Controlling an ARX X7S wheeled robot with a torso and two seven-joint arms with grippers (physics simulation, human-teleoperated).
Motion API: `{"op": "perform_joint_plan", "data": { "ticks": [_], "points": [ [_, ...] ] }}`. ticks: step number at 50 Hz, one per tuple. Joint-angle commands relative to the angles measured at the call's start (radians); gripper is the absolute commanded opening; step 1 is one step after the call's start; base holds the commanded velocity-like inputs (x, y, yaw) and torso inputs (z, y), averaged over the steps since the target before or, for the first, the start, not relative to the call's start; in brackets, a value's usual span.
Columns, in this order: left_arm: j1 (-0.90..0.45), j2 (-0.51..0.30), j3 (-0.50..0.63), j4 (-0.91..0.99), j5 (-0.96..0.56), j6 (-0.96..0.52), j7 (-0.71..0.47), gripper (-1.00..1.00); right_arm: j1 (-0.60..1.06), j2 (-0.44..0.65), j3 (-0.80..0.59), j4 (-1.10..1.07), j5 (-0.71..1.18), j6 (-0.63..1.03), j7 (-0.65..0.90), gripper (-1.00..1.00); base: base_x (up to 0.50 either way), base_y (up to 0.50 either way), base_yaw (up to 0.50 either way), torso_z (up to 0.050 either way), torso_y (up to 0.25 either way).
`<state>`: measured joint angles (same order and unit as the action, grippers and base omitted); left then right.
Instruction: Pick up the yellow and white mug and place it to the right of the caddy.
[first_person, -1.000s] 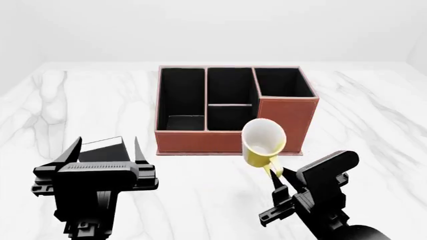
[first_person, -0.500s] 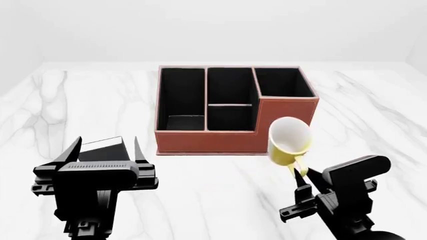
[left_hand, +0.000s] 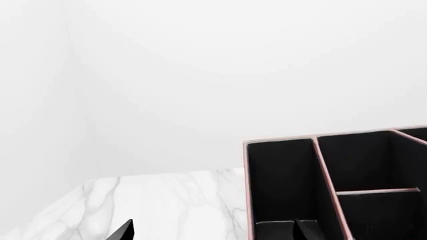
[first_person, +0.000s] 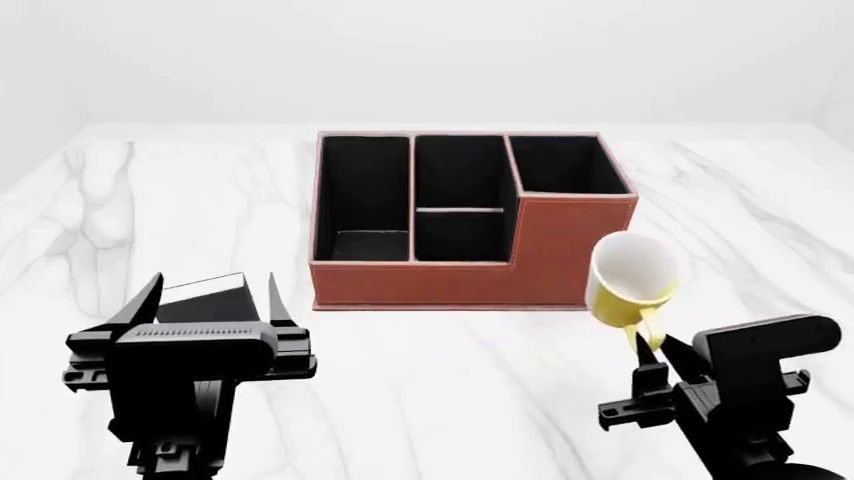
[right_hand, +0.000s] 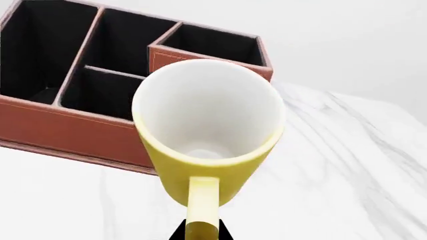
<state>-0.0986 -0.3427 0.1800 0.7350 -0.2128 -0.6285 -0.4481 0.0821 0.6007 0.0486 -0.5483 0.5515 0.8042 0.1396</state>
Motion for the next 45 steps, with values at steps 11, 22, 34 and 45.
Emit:
{"op": "perform_joint_plan", "data": {
  "ticks": [11, 22, 34, 45],
  "points": [
    [0.004, -0.006, 0.002, -0.002, -0.004, 0.009, -0.006, 1.00, -0.017, 0.011, 0.082, 0.019, -0.015, 0.002, 0.034, -1.00, 0.00, 0.00, 0.00, 0.000, 0.001],
    [0.002, -0.008, 0.005, -0.002, -0.006, 0.008, -0.009, 1.00, -0.017, 0.018, 0.111, 0.029, -0.012, 0.014, 0.051, -1.00, 0.00, 0.00, 0.00, 0.000, 0.000],
    [0.000, -0.009, 0.007, -0.004, -0.010, 0.007, -0.013, 1.00, 0.060, 0.014, 0.087, 0.115, -0.033, 0.031, 0.072, -1.00, 0.00, 0.00, 0.00, 0.000, 0.001],
    [0.001, -0.011, 0.007, -0.009, -0.014, 0.012, -0.014, 1.00, 0.171, 0.005, 0.026, 0.239, -0.071, 0.033, 0.076, -1.00, 0.00, 0.00, 0.00, 0.000, 0.001]
  ]
}}
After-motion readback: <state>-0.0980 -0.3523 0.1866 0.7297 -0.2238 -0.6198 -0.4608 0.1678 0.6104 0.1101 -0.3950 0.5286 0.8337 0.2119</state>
